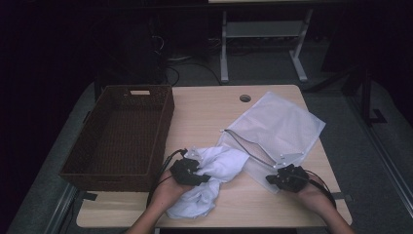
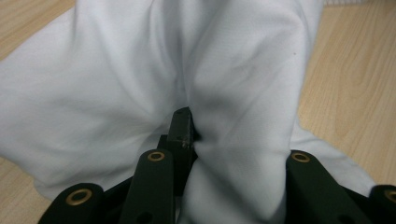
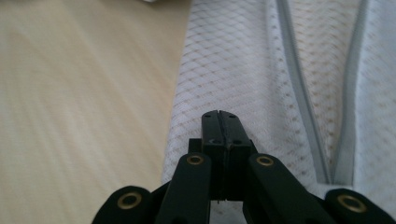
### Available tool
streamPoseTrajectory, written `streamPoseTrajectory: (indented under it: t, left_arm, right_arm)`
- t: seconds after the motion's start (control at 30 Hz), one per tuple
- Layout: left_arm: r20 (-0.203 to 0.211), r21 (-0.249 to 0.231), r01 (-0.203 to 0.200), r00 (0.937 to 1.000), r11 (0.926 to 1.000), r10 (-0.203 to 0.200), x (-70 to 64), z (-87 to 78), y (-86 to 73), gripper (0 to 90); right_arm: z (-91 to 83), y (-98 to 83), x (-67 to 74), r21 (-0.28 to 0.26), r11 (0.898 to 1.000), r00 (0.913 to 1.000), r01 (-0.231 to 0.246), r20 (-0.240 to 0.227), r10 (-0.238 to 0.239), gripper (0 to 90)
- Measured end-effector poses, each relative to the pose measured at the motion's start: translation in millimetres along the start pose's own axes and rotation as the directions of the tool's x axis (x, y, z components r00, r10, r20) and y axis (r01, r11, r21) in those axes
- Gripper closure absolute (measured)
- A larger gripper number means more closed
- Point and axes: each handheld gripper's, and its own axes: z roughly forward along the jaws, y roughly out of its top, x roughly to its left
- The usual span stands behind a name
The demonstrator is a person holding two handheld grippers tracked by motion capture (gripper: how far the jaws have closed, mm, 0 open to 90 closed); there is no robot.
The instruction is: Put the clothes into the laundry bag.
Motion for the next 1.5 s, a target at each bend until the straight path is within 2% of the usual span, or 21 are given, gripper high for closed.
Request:
streamPoseTrajectory:
  t: [0.17, 0.27, 0.33, 0.37, 0.43, 0.53, 0.67, 0.83, 1.03, 1.07, 1.23, 1.3, 1.5]
  left_arm:
    - [0.000, 0.000, 0.001, 1.0000, 1.0000, -0.001, 0.0, 0.0, 0.1, 67.0]
    - [0.001, 0.001, 0.002, 1.0000, 1.0000, -0.002, 0.1, 0.1, 0.1, 67.0]
    - [0.003, 0.001, 0.001, 1.0000, 1.0000, -0.001, 0.5, 0.2, 0.2, 67.0]
    - [0.004, 0.001, 0.003, 1.0000, 1.0000, -0.003, 0.6, 0.2, 0.2, 67.0]
    - [0.002, 0.002, 0.003, 1.0000, 1.0000, -0.003, 0.2, 0.2, 0.2, 67.0]
    - [0.001, 0.002, 0.003, 1.0000, 1.0000, -0.003, 0.1, 0.3, 0.2, 67.0]
    - [0.002, 0.001, 0.003, 1.0000, 1.0000, -0.003, 0.2, 0.3, 0.1, 66.9]
    - [0.001, 0.000, 0.003, 1.0000, 1.0000, -0.003, 0.2, 0.3, 0.0, 67.0]
    - [0.005, 0.000, 0.004, 1.0000, 1.0000, -0.004, 0.6, 0.2, -0.3, 66.9]
    - [0.006, -0.002, 0.005, 1.0000, 1.0000, -0.005, 0.7, 0.3, -0.3, 67.0]
    - [0.009, -0.002, 0.006, 0.9999, 1.0000, -0.006, 1.2, 0.5, -0.3, 67.0]
    - [0.009, -0.002, 0.005, 1.0000, 1.0000, -0.005, 1.1, 0.5, -0.3, 67.0]
    - [0.008, -0.002, 0.008, 0.9999, 1.0000, -0.008, 1.1, 0.5, -0.3, 67.0]
  right_arm:
    - [0.8, 2.1, 4.6, 0.003, 1.000, 0.9998, 0.018, -0.013, -0.018, 86.8]
    - [-7.4, 2.9, 0.2, -0.036, 0.999, 0.9993, -0.020, -0.033, 0.018, 75.8]
    - [-13.4, 6.0, -4.2, -0.068, 0.997, 0.9988, -0.038, -0.032, 0.036, 62.5]
    - [-14.6, 7.7, -5.7, -0.076, 0.996, 0.9989, -0.036, -0.031, 0.034, 58.9]
    - [-16.2, 15.2, -10.5, -0.091, 0.996, 0.9997, -0.025, -0.002, 0.025, 50.6]
    - [-17.1, 27.5, -20.6, -0.131, 0.990, 0.9984, -0.045, 0.028, 0.049, 45.9]
    - [-11.1, 45.6, -36.9, -0.178, 0.982, 0.9949, -0.061, 0.068, 0.074, 44.3]
    - [3.6, 65.1, -56.2, -0.215, 0.972, 0.9906, -0.097, 0.075, 0.115, 48.6]
    - [25.1, 73.0, -71.9, -0.249, 0.963, 0.9870, -0.106, 0.092, 0.132, 53.0]
    - [28.4, 72.1, -73.8, -0.252, 0.962, 0.9877, -0.109, 0.082, 0.133, 53.0]
    - [36.9, 64.8, -73.5, -0.230, 0.967, 0.9901, -0.107, 0.065, 0.125, 53.8]
    - [39.7, 62.4, -72.6, -0.209, 0.973, 0.9903, -0.100, 0.074, 0.118, 54.6]
    - [44.3, 56.6, -73.7, -0.172, 0.980, 0.9904, -0.102, 0.075, 0.116, 55.8]
